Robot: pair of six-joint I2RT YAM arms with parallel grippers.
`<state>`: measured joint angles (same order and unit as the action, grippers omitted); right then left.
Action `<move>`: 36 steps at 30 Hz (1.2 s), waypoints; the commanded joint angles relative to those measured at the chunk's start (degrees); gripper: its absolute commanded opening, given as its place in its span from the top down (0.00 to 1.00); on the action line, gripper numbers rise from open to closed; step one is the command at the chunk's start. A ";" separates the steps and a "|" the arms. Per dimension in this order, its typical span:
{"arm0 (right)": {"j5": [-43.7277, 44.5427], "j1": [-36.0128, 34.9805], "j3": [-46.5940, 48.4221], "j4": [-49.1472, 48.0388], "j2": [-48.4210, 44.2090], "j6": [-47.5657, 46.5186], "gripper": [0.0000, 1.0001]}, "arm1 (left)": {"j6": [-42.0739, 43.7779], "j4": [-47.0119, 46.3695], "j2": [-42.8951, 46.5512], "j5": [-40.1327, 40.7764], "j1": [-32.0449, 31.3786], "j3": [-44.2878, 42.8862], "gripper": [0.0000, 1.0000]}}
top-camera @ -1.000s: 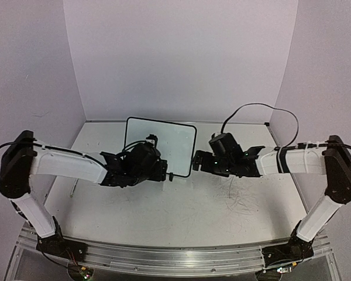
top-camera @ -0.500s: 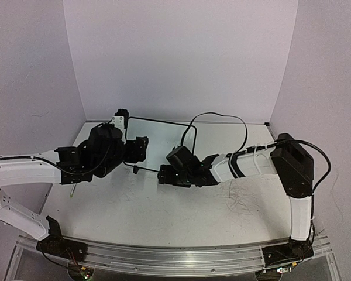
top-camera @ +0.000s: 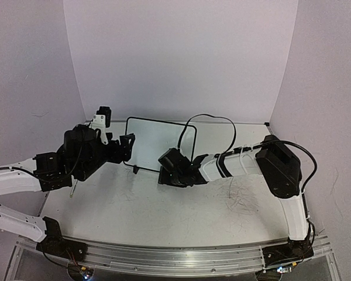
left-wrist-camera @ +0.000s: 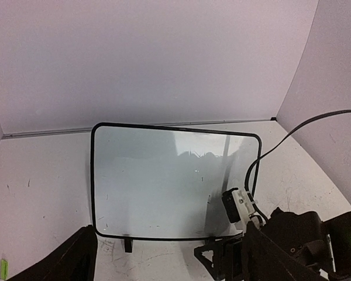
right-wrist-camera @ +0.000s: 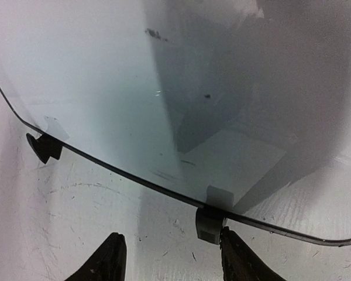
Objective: Write a sentence on the whiteboard
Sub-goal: Move the whiteboard to the center of the board.
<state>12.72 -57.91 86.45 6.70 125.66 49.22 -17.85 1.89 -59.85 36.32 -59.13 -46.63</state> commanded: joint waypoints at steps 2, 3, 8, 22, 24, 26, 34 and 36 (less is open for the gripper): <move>4.84 -0.34 5.73 3.91 3.27 0.92 0.48 | 3.07 -1.64 5.50 0.35 0.25 0.84 0.14; 5.66 -0.31 6.57 5.21 3.59 0.88 0.49 | 3.53 -1.63 6.03 0.48 0.25 1.04 0.13; 8.77 -0.32 8.23 7.27 4.14 0.62 0.60 | 4.94 -1.46 8.87 0.48 0.25 2.06 0.13; 12.11 -0.10 11.54 9.74 6.56 0.61 0.86 | 7.11 -1.57 9.17 1.80 0.25 2.42 0.12; 12.16 0.07 11.43 9.74 6.61 0.48 0.90 | 6.94 -1.63 9.09 2.10 0.25 2.47 0.12; 12.33 0.17 10.91 9.81 6.19 0.02 0.93 | 6.61 -1.63 9.31 2.55 0.25 2.59 0.12; 13.84 0.73 5.12 9.82 1.21 -4.45 1.00 | 5.61 -3.31 9.50 3.33 0.25 2.02 0.11; 14.16 1.07 2.37 9.62 -0.82 -6.90 1.00 | 5.85 -3.81 8.58 2.90 0.25 1.07 0.11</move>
<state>23.70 -57.80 92.68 16.31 130.39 46.78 -11.99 1.52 -50.69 38.34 -59.13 -43.99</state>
